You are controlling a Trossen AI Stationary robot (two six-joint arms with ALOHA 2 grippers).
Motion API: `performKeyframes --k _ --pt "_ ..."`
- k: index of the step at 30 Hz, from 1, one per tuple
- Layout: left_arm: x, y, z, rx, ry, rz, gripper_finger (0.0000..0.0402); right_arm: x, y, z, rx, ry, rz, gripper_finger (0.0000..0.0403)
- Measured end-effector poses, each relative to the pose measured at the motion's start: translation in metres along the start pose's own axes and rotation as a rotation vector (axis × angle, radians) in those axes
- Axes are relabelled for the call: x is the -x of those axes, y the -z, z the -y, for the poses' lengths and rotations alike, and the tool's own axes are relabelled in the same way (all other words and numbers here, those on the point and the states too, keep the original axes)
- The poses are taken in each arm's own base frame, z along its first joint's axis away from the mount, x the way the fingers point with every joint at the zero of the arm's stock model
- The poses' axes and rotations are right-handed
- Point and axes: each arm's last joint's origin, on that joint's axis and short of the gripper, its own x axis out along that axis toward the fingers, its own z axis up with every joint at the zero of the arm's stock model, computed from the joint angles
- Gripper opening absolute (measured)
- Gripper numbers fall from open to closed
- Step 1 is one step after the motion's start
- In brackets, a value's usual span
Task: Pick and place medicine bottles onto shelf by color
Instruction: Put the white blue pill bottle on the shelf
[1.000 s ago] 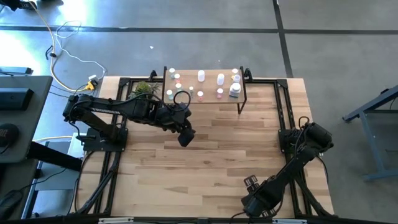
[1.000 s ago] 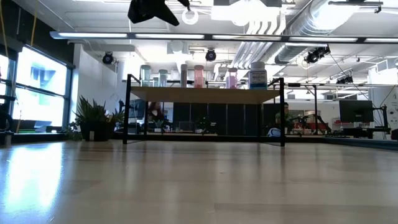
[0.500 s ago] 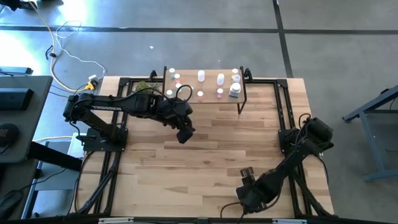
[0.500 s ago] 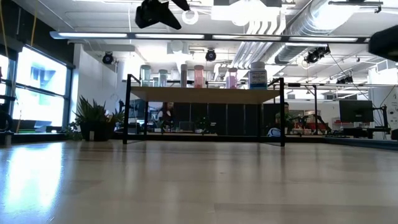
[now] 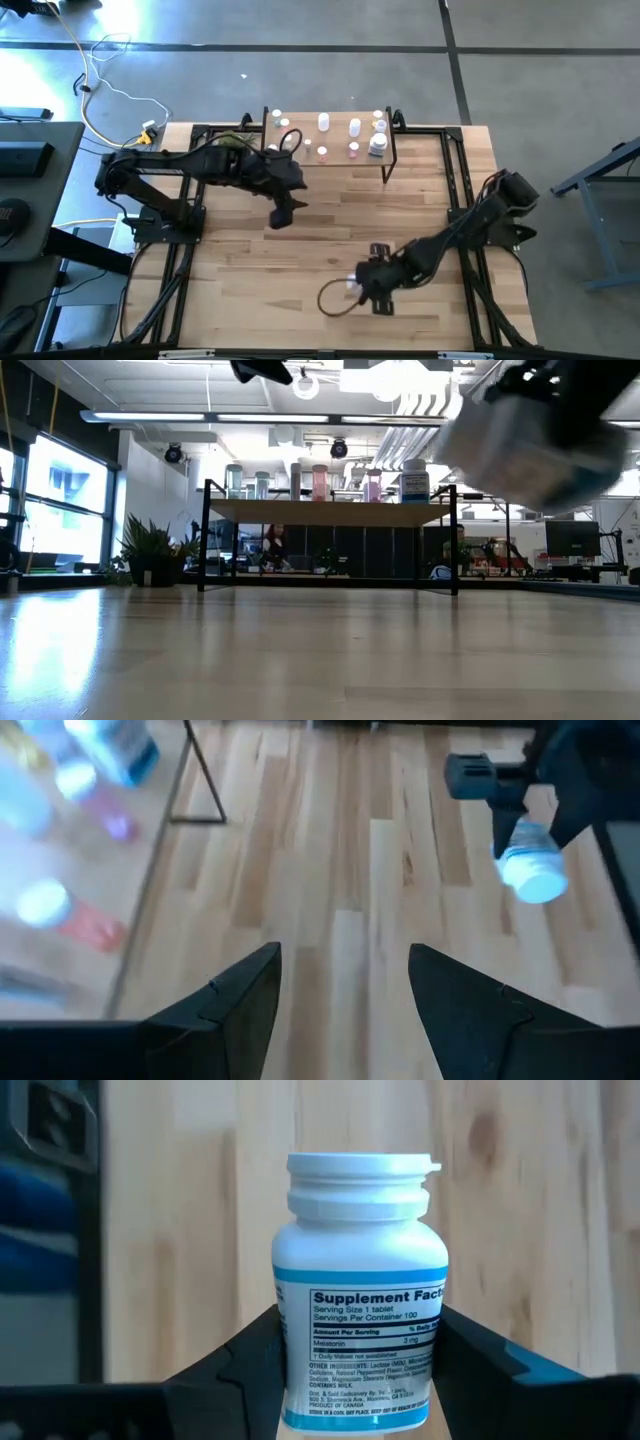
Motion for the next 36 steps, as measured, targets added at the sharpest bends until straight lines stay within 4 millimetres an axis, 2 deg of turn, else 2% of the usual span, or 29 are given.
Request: performKeyframes --k 8,12,21,30,36 --pt "0.011 -0.001 -0.002 -0.220 -0.011 0.031 0.0211 0.026 -0.032 0.037 -0.135 -0.036 0.167 0.0186" --pt "0.011 -0.001 -0.004 -0.266 -0.060 0.027 0.0211 0.044 -0.041 0.054 -0.178 -0.048 0.238 0.0186" --pt "0.011 -0.001 -0.006 -0.363 -0.139 0.014 0.0212 0.079 -0.051 0.100 -0.242 -0.072 0.322 0.0187" --pt "0.010 -0.004 -0.018 -0.394 -0.399 -0.017 0.0238 0.105 -0.056 0.155 -0.286 -0.113 0.380 0.0187" --pt "0.006 -0.011 -0.028 -0.358 -0.309 0.067 0.0239 0.118 -0.057 0.189 -0.291 -0.175 0.422 0.0187"
